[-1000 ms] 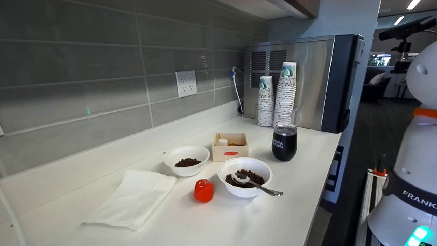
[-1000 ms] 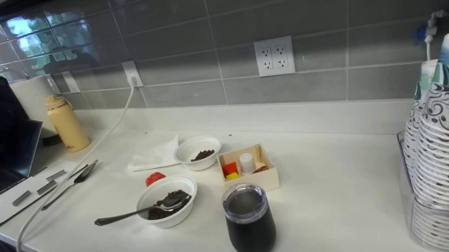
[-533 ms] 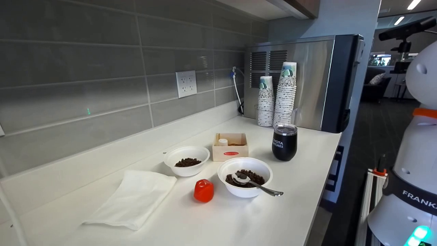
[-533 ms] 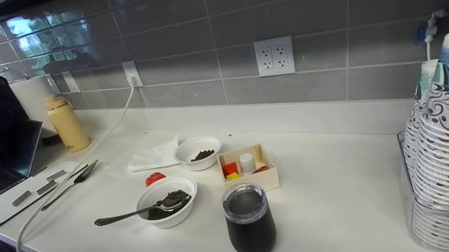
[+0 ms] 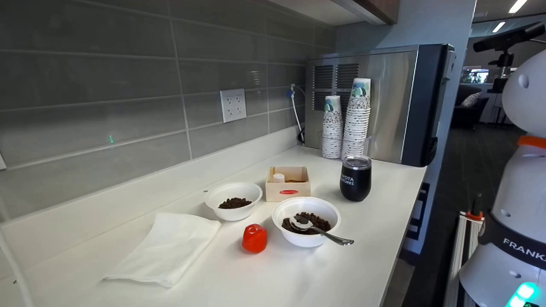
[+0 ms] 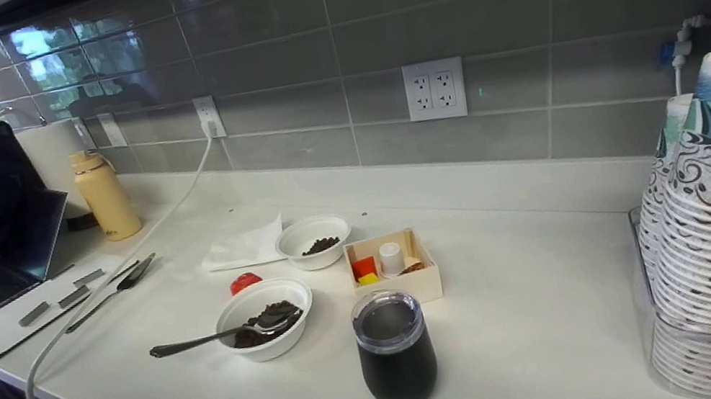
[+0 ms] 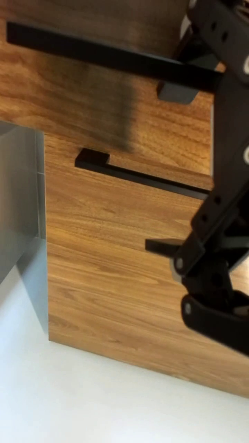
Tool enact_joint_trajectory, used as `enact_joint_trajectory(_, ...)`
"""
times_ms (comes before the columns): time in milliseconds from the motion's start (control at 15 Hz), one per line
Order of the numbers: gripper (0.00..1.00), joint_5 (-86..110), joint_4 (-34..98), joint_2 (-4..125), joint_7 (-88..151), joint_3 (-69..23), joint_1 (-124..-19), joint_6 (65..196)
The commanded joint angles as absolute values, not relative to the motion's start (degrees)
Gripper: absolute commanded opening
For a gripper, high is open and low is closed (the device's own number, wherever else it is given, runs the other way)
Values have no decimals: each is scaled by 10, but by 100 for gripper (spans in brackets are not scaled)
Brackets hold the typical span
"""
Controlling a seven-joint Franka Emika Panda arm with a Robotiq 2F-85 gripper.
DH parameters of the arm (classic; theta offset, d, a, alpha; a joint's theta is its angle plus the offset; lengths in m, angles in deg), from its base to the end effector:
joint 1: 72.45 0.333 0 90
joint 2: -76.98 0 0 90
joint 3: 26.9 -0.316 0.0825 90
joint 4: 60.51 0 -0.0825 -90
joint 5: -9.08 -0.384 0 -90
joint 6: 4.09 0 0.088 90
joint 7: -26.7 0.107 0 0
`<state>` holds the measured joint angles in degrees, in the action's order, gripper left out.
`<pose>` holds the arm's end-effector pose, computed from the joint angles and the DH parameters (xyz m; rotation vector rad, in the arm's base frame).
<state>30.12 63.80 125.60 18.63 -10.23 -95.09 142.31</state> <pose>0.2019 -0.2553 0.8086 2.1536 -0.4752 1.3367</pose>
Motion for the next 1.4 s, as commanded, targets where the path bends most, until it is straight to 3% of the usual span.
enact_joint_trajectory(0,100,308,672,1324,157,-93,-965,1390)
enact_joint_trajectory(1333,100,335,745,1534,104,-101,-954,1266)
